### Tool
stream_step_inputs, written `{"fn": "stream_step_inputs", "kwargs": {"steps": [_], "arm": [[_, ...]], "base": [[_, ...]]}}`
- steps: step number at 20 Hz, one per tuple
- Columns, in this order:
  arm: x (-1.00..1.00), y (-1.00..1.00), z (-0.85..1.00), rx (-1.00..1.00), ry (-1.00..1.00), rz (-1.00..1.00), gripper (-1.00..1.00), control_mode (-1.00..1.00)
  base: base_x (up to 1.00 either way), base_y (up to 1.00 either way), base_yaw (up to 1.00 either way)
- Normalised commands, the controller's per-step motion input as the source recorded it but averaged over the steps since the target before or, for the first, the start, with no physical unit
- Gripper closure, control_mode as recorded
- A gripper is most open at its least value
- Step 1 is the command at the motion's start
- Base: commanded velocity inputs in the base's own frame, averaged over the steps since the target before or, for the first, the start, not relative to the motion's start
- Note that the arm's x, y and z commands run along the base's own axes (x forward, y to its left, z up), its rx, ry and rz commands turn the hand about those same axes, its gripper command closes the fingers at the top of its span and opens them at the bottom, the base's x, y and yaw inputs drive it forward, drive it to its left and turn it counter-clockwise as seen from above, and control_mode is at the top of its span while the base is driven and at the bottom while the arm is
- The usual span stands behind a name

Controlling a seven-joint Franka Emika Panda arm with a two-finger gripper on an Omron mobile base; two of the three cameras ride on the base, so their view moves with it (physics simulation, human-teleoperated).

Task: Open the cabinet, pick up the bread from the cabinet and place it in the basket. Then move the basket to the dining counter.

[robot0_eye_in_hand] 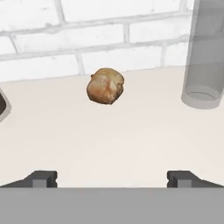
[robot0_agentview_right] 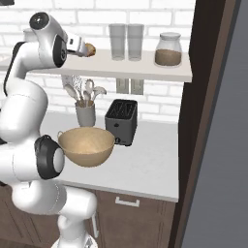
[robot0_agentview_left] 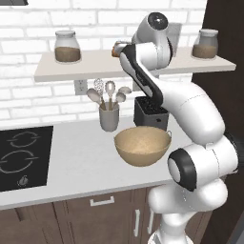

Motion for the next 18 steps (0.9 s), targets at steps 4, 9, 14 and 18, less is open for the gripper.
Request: {"fn": "stream_step_inputs", "kwargs": {"steps": [4,9,14,18], "arm": [[0.52,0.0,-0.09,0.0,0.02,0.0,-1.0,-1.0],[0.58,0.0,-0.01,0.0,0.0,0.0,-1.0,-1.0],[0.57,0.06,-0.05,0.0,0.0,0.0,-1.0,-1.0],[0.41,0.19,0.0,0.0,0.04,0.0,-1.0,-1.0]], "base": [[0.0,0.0,0.0],[0.0,0.0,0.0],[0.0,0.0,0.0],[0.0,0.0,0.0]]}}
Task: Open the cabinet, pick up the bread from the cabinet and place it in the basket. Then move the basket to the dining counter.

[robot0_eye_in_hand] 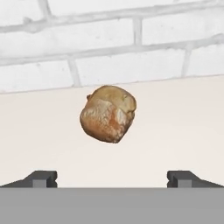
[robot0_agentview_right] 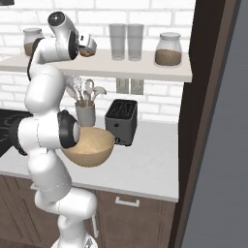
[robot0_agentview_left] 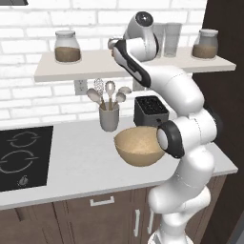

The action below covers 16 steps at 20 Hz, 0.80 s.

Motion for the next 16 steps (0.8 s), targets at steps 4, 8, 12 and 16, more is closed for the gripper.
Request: {"fn": "stream_step_inputs", "kwargs": {"steps": [4,8,12,16], "arm": [[0.3,0.21,-0.16,0.0,0.09,0.0,-1.0,-1.0],[0.34,0.01,-0.13,0.0,0.03,0.0,-1.0,-1.0],[0.31,0.0,-0.02,0.0,0.0,0.0,-1.0,-1.0],[0.39,0.0,-0.08,0.0,0.0,0.0,-1.0,-1.0]], "base": [[0.0,0.0,0.0],[0.0,0.0,0.0],[0.0,0.0,0.0],[0.0,0.0,0.0]]}}
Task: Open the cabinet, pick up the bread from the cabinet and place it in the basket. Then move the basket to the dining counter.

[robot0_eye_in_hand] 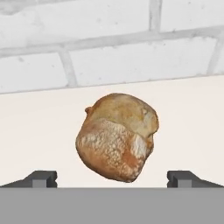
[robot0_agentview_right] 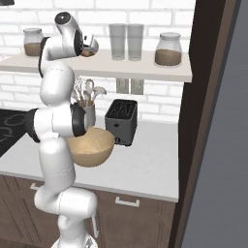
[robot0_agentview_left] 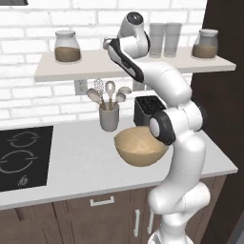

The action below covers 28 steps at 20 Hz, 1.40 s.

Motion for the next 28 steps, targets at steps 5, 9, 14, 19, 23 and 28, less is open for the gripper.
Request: {"fn": "stream_step_inputs", "kwargs": {"steps": [5,9,14,19,23,28], "arm": [[0.45,0.0,-0.21,0.0,0.0,0.0,-1.0,-1.0],[0.39,0.0,-0.05,0.0,0.0,0.0,-1.0,-1.0],[0.32,0.0,-0.02,0.0,0.0,0.0,1.0,-1.0],[0.1,0.0,-0.06,0.0,0.0,0.0,1.0,-1.0],[-0.35,0.0,-0.01,0.0,-0.02,0.0,1.0,-1.0],[-0.96,0.02,-0.16,-0.03,-0.07,0.0,1.0,-1.0]], "base": [[0.0,0.0,0.0],[0.0,0.0,0.0],[0.0,0.0,0.0],[0.0,0.0,0.0],[0.0,0.0,0.0],[0.0,0.0,0.0]]}}
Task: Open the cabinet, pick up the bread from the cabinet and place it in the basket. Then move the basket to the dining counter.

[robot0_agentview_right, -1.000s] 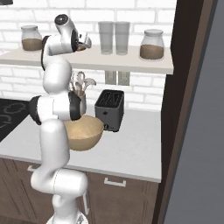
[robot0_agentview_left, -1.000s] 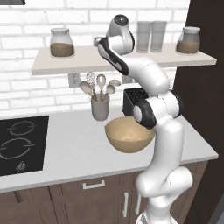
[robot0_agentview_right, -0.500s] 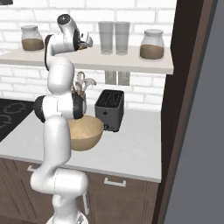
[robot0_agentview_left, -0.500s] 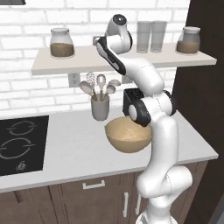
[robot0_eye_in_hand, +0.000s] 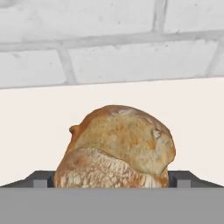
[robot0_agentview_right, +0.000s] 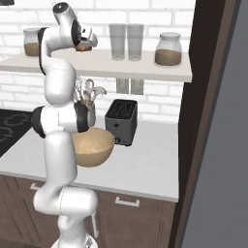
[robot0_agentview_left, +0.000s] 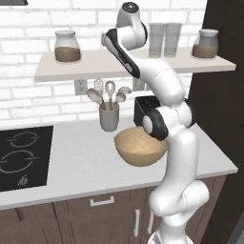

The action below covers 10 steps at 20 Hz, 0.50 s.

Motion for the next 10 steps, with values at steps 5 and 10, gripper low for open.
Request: {"fn": "stream_step_inputs", "kwargs": {"steps": [5,10], "arm": [[-1.0,0.0,-0.42,-0.04,-0.1,0.02,1.0,-1.0],[-1.0,-0.03,-0.28,-0.01,-0.12,0.03,1.0,-1.0]], "base": [[0.0,0.0,0.0],[0.0,0.0,0.0]]}}
